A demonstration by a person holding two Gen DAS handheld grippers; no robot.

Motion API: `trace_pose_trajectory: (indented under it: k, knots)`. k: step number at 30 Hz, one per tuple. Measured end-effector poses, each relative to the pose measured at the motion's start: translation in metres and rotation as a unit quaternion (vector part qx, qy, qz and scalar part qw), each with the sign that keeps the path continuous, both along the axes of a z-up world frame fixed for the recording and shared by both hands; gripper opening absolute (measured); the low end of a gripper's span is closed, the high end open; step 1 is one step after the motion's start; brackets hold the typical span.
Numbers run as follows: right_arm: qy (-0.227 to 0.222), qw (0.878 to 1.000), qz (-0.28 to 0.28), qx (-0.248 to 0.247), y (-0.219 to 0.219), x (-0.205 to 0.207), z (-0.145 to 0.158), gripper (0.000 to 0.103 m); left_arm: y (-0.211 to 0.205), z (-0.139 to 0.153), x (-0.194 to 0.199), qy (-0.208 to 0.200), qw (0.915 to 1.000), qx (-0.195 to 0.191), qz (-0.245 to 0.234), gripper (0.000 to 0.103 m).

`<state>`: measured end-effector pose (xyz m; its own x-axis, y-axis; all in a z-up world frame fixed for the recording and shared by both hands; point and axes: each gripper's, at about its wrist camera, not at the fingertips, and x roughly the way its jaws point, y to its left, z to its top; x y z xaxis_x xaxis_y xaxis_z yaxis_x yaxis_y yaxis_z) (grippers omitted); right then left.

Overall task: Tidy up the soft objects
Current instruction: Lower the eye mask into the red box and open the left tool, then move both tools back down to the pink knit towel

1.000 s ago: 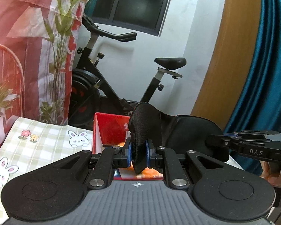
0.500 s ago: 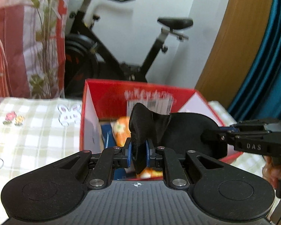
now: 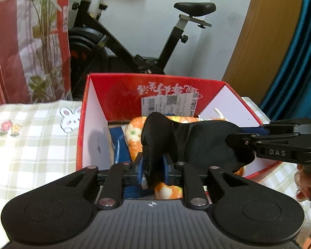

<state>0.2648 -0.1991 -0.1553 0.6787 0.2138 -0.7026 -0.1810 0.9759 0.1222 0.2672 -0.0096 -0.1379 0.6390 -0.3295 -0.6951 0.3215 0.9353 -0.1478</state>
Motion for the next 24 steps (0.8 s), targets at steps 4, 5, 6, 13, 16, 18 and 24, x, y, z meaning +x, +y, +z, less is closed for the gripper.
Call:
trace_pose_trajectory:
  k: [4,5,6,13,16,18,24]
  knots:
    - [-0.017,1.000,-0.006,-0.008,-0.002,-0.005,0.004,0.053,-0.001,0.005,-0.005,-0.022,0.9997,0.011,0.003,0.069]
    - [-0.023,1.000,-0.008,-0.007,-0.003,-0.008,0.004,0.062,-0.002,0.007,-0.007,-0.027,0.9996,0.012,0.001,0.074]
    - [-0.030,1.000,-0.008,-0.004,-0.003,-0.011,0.006,0.068,-0.003,0.009,-0.009,-0.030,0.9994,0.015,-0.001,0.078]
    - [-0.058,0.998,-0.022,-0.005,-0.003,-0.029,0.021,0.103,-0.003,0.024,-0.026,-0.058,0.9980,0.022,0.006,0.099]
    - [-0.059,0.998,-0.025,-0.005,0.000,-0.037,0.026,0.103,-0.001,0.029,-0.036,-0.066,0.9974,0.027,0.013,0.100]
    - [-0.064,0.998,-0.026,-0.008,0.003,-0.045,0.030,0.103,-0.001,0.032,-0.044,-0.071,0.9968,0.031,0.019,0.100]
    - [-0.076,0.997,-0.030,-0.007,0.011,-0.070,0.034,0.103,0.003,0.038,-0.068,-0.078,0.9956,0.035,0.037,0.100]
